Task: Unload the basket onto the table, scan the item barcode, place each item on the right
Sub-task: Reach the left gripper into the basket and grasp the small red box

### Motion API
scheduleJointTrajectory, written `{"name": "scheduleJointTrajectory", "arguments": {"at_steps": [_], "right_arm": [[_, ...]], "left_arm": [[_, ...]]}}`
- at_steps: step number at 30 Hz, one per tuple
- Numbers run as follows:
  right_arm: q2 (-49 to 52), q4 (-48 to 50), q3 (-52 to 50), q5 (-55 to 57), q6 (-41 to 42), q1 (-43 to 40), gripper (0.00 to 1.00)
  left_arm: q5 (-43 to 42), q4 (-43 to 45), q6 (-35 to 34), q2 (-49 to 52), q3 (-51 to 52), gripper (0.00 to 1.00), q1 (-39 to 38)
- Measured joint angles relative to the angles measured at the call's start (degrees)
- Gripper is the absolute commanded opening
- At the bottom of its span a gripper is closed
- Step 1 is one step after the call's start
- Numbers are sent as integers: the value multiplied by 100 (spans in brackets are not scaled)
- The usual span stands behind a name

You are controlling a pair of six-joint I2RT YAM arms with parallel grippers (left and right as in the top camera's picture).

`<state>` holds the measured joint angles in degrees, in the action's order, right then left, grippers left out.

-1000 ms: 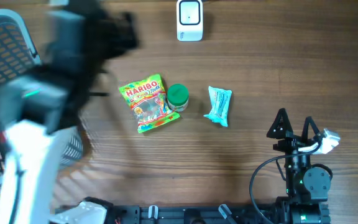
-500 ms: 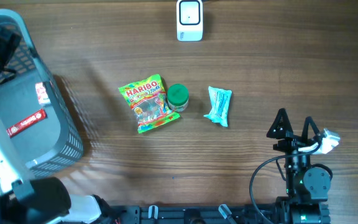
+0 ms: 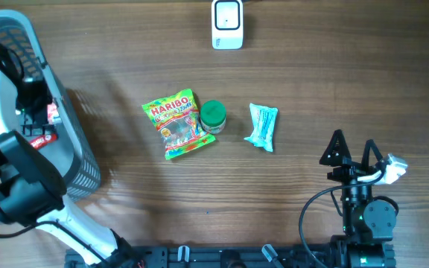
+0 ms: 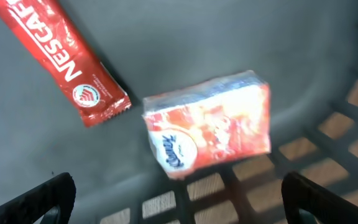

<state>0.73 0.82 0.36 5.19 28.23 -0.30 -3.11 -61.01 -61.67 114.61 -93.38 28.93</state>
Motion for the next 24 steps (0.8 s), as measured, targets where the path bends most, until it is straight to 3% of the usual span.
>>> {"name": "scheduleJointTrajectory", "arguments": {"at_steps": [2, 3, 5, 7, 12, 16, 21, 24], "right_arm": [[0, -2, 0, 0, 0, 0, 100], [0, 0, 0, 0, 0, 0, 100], [0, 0, 0, 0, 0, 0, 100], [0, 0, 0, 0, 0, 0, 100], [0, -2, 0, 0, -2, 0, 100], [0, 0, 0, 0, 0, 0, 100], [0, 0, 0, 0, 0, 0, 100], [0, 0, 0, 0, 0, 0, 100]], "left_arm": [[-2, 195, -68, 74, 153, 100, 0], [2, 273, -85, 94, 223, 89, 0], [11, 546, -151, 107, 468, 38, 0], [20, 815, -181, 107, 691, 4, 0], [39, 848, -120, 79, 697, 4, -2], [-2, 396, 411, -308, 428, 4, 52], [4, 647, 1207, -2826, -415, 4, 4], [9, 890, 1432, -4194, -573, 4, -612]]}}
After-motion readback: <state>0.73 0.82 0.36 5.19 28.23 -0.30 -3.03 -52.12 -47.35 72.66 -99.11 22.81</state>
